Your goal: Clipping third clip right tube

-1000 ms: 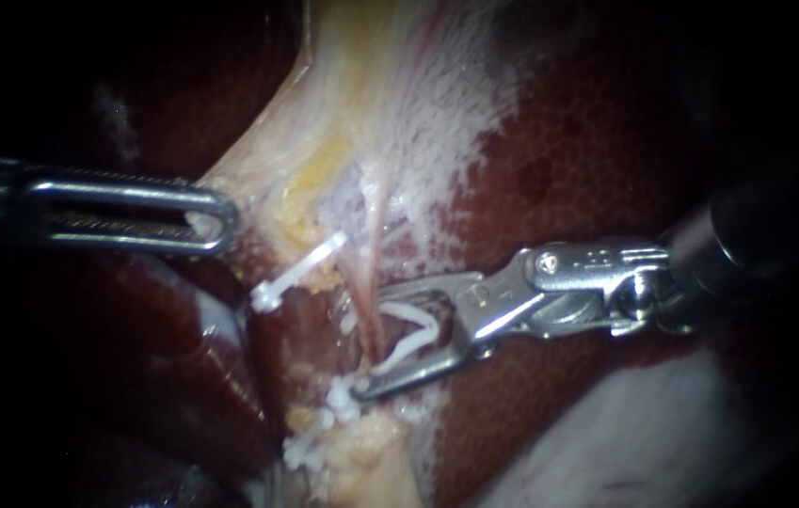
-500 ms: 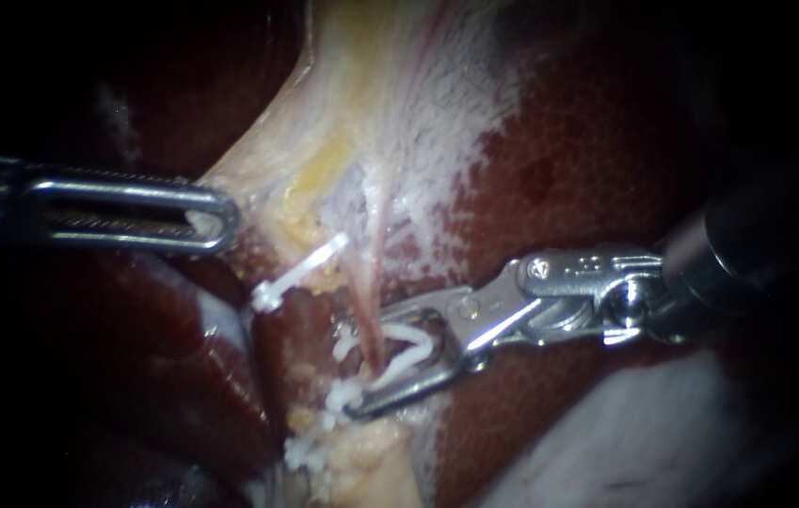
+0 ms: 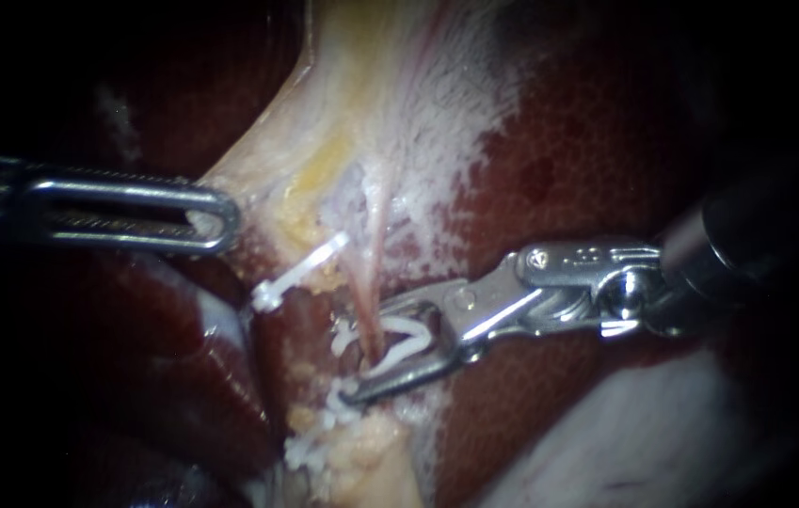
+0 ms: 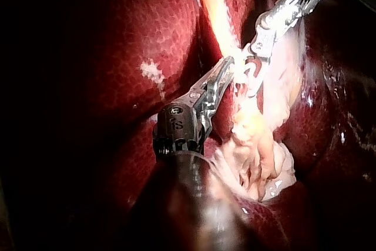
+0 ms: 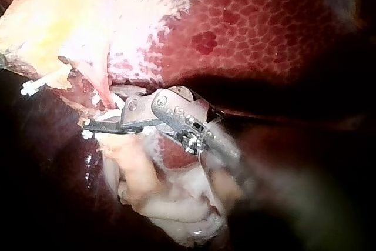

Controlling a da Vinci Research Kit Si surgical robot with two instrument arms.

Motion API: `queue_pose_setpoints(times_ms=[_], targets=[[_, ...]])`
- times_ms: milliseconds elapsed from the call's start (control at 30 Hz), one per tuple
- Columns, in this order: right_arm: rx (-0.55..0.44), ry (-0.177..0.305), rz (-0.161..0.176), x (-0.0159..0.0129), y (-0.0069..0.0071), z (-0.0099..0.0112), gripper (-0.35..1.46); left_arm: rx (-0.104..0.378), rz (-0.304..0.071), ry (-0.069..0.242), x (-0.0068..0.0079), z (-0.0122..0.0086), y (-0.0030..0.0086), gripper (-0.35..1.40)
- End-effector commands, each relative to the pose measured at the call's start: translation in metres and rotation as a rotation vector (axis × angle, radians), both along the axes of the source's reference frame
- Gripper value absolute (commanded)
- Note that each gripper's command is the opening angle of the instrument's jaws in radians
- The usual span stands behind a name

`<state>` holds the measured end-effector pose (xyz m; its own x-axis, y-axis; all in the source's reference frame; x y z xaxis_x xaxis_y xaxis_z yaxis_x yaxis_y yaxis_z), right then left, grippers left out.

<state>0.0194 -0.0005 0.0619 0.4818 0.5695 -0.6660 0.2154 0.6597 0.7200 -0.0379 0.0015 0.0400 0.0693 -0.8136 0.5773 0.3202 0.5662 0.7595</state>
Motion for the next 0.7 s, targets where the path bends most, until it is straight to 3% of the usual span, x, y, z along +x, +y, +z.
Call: queue_pose_setpoints(times_ms=[33,267,700], targets=[[0.003,-0.001,0.0,-0.0001,0.0001,0.0,0.16,0.0,0.0,0.0,0.0,0.0,0.0,-0.35],[0.019,-0.009,0.002,-0.0007,0.0006,0.0001,-0.35,0.0,0.0,0.0,0.0,0.0001,0.0,-0.35],[0.029,-0.015,0.007,-0.0008,0.0008,0.0,-0.35,0.0,0.0,0.0,0.0,0.0,0.0,-0.35]])
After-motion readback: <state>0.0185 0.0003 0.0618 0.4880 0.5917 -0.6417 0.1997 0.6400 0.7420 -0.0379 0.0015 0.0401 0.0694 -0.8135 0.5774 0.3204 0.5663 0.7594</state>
